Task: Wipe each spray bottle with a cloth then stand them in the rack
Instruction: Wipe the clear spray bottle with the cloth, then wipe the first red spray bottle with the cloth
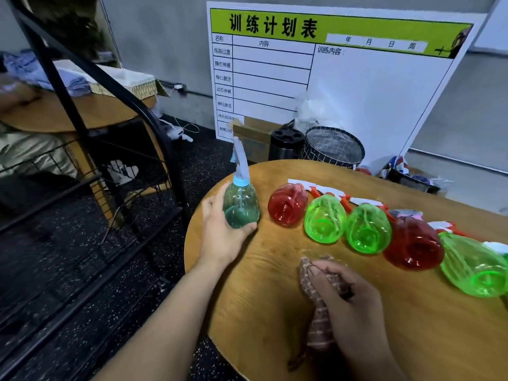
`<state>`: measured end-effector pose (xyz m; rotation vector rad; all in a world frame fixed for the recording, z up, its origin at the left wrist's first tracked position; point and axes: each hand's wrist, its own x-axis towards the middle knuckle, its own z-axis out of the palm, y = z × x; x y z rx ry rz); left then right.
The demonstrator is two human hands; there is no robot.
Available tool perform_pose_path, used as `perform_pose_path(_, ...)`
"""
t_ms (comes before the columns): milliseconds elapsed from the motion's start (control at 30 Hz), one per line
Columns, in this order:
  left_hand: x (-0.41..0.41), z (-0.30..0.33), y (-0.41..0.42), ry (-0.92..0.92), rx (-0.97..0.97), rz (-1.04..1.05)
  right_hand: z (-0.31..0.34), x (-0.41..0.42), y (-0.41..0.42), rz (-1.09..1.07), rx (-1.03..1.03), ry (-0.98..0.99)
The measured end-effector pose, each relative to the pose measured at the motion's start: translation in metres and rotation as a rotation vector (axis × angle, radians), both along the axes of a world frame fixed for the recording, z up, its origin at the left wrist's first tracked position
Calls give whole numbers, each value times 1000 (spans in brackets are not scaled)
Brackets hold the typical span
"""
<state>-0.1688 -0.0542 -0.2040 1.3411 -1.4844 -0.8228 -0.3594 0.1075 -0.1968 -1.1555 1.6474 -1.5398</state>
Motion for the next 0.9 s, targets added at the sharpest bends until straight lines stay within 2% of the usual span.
perform_pose_path(300, -2, 6, -29, -84, 23, 69, 5, -16, 2, -12, -12, -28)
perform_pose_path(433, -9, 7, 7, -140, -153, 175, 9, -16, 8, -26, -18, -68)
perform_pose_path(567, -34, 10, 39, -313, -271, -7, 13, -19, 18, -29, -28, -55)
perform_pose_path(667, -53, 14, 35, -397, -217, -110, 17, -25, 25, -32, -31, -58)
perform_pose_path(900, -91, 10, 2, -449, -104, -130, 21, -49, 36, -67, -33, -97)
